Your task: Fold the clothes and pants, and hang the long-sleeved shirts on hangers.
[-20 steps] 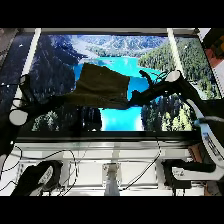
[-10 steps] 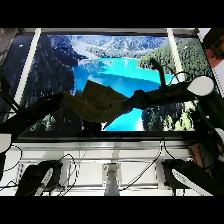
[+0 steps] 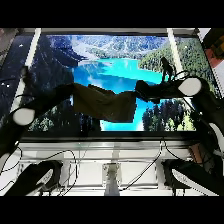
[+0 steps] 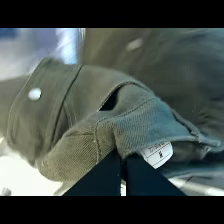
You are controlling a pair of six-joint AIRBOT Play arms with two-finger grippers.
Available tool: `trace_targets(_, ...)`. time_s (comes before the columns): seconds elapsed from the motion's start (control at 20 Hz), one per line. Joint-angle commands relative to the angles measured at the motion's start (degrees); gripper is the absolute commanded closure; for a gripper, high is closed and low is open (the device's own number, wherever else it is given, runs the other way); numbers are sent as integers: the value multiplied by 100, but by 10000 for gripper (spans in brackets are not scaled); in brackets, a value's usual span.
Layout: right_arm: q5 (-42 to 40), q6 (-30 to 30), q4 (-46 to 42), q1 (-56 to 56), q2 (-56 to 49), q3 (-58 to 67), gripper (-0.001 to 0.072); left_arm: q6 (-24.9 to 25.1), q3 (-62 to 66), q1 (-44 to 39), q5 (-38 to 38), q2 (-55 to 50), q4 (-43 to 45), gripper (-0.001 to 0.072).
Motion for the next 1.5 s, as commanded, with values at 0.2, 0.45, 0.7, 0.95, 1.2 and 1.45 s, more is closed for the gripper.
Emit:
trace_targets(0.2,-450,1668,-1563,2,-809,-9,684,227,1207,-684,922,-2559,-31,688)
trace_targets(0.45,-986,2159,-1515,-407,-1342,-9,684,166,1224,-649,1237,-2767,-26,689)
trace_targets(0.7,-1392,2186,-1484,-623,-1556,-2,684,-28,1226,-616,1554,-2806,-28,690)
trace_targets(0.95,-2076,2103,-1543,-638,-2002,20,280,-24,1241,-376,1775,-3180,-26,457)
trace_targets(1.2,-1419,870,-1521,-1040,-2039,374,227,-26,1250,-44,1740,-2962,-31,28)
trace_targets(1.45,1080,-2673,914,-2216,-2417,767,227,-24,1419,407,201,-1718,-31,49)
